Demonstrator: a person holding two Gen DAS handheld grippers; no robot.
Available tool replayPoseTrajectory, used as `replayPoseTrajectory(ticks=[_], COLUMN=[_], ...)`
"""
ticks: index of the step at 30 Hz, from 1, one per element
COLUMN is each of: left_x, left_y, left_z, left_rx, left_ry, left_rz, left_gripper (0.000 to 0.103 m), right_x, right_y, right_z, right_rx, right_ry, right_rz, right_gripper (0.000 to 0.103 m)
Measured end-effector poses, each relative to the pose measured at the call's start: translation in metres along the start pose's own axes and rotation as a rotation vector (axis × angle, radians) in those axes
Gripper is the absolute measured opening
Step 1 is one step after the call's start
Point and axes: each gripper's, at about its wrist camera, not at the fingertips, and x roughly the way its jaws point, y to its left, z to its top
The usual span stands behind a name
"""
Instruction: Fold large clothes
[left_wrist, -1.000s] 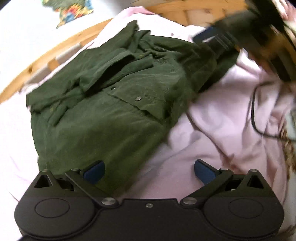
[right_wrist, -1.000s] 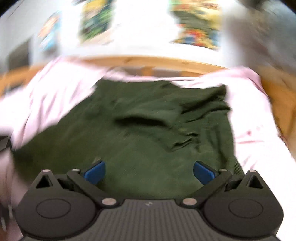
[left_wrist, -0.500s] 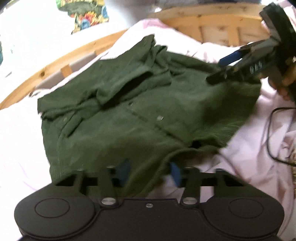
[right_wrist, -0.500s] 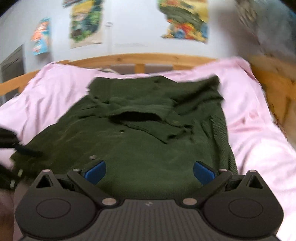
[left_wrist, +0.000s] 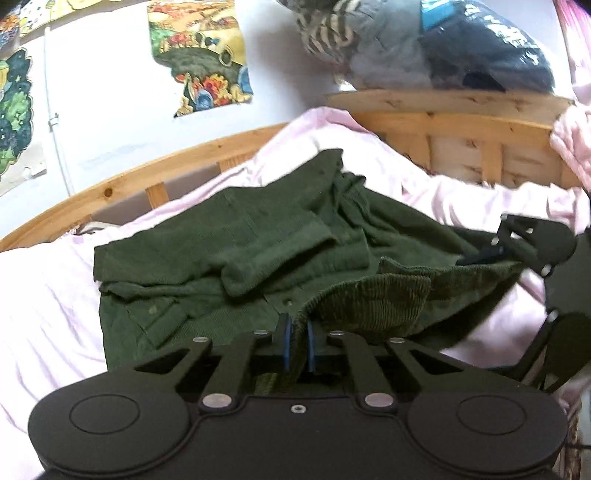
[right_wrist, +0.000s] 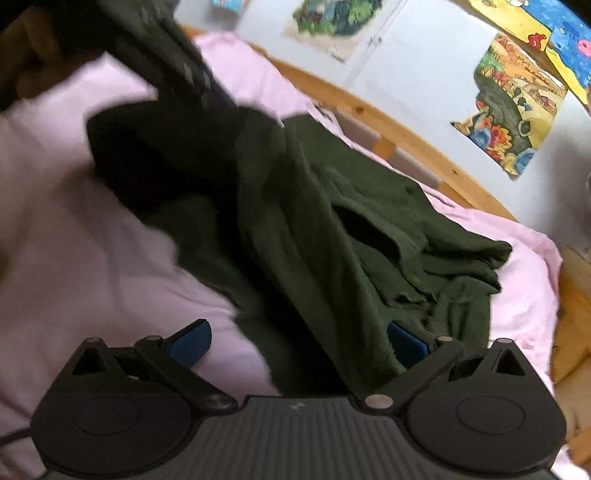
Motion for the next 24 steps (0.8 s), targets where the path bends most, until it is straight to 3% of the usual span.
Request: replayPoseTrajectory(ticks=[3, 6, 9, 12, 14, 15, 18, 20, 22, 24], left_x=[0.002, 0.001, -0.001, -0.002, -0.003, -0.003, -0.007, -0.01, -0.011, -0.008], left_y=[0.0, -0.002, -0.002, -0.002, -0.004, -0.005, -0.006, -0.008, -0.012, -0.018], left_z=[0.001, -0.003, -0.006, -0.008, -0.009, -0.01, -0.016, -0.023, -0.034, -0.043], left_rx=[-0.008, -0.006, -0.014, -0.026, -0.03, -0.033, -0.034, -0.031, -0.028, -0.008], left_ry=[-0.006, -0.001, 0.009, 0.019, 0.025, 0.03, 0.049, 0.076, 0.107, 0.141], left_rz=[-0.005, -0.007, -0.014, -0.015, -0.013, -0.014, -0.01, -0.015, -0.007, 0.011], left_gripper=[0.009, 0.009, 0.009, 0.01, 0.011, 0.012, 0.022, 0.049, 0.058, 0.059], right_x=[0.026, 0.027, 0.024, 0.028, 0.029, 0.027, 0.026, 0.022, 0.02, 0.019], right_y=[-0.007, -0.012, -0.008, 0.0, 0.001, -0.003, -0.02, -0.031, -0.042, -0.052], right_z=[-0.003, -0.004, -0.005, -0.002, 0.003, 0.005, 0.01, 0.012, 0.013, 0.014], right_rx=[0.017, 0.081, 0.076, 0.052, 0.061, 0.088, 0.184, 0.23, 0.284, 0.33], right_ry=[0.074, 0.077, 0.041, 0.004, -0.048, -0.077, -0.125, -0.157, -0.17, -0.175], right_rz=[0.0, 0.028, 0.055, 0.023, -0.021, -0.02, 0.006, 0.018, 0.045, 0.061], right_gripper=[0.102, 0.102, 0.102, 0.102, 0.099, 0.09, 0.08, 0.072, 0.069, 0.067])
